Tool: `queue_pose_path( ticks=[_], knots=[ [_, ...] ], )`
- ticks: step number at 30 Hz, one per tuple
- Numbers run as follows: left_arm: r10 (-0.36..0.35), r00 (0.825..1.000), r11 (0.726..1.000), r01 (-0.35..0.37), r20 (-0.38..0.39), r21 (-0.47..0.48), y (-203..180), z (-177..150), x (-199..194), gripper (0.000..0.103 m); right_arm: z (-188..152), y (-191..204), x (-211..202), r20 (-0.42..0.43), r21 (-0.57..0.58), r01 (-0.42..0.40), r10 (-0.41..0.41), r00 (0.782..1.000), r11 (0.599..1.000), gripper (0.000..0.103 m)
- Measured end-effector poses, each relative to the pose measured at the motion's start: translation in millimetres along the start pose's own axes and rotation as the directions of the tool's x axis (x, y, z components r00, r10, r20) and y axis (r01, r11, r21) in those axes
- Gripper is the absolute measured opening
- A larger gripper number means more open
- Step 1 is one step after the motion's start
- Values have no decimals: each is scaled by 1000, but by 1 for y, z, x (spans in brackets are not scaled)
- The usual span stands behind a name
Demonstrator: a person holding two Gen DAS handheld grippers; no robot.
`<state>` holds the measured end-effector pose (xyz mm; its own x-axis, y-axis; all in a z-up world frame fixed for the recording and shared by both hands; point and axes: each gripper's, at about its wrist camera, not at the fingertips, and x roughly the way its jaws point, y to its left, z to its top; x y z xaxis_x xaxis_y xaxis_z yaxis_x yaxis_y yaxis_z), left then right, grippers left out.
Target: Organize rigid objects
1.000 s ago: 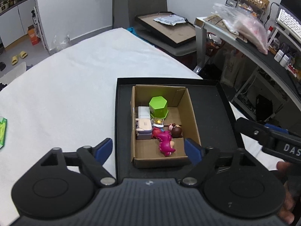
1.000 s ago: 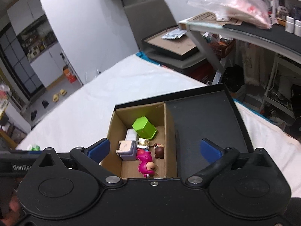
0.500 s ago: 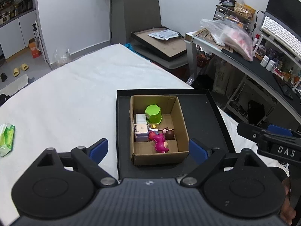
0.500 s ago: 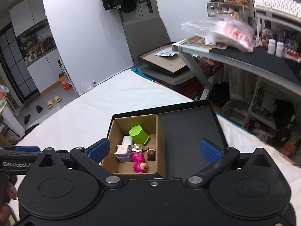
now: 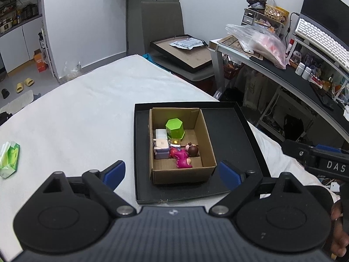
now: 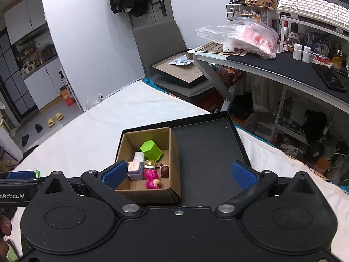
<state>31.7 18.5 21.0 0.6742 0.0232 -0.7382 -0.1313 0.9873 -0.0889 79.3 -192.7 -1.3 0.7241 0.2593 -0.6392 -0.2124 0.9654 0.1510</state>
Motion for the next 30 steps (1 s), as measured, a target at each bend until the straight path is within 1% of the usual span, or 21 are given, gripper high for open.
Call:
queue_pose_path(
  ticks=[9,11,17,21,30],
  knots=[
    [-1,1000,1000,1,3,0,-1,-7,-5,92,-6,-6,-15,11,-4,25,-25,1000,1000,103],
    [-11,1000,1000,11,7,8,-1,-8,-4,92,-7,-6,-16,12,-13,27,-27,1000,1000,103],
    [1,1000,1000,-1,-4,16,-2,-15,-1,92,-13,-1,-17,1,-63,22,-22,1000,998,103],
    [5,1000,1000,-5,-7,4,0,-18,-1,92,-16,-1,-15,-15,-66,3,-4,1000,998,103],
    [5,1000,1000,-5,-19,0,1,-21,3,92,-21,-1,-13,-29,-72,18,-20,999,997,103]
  ],
)
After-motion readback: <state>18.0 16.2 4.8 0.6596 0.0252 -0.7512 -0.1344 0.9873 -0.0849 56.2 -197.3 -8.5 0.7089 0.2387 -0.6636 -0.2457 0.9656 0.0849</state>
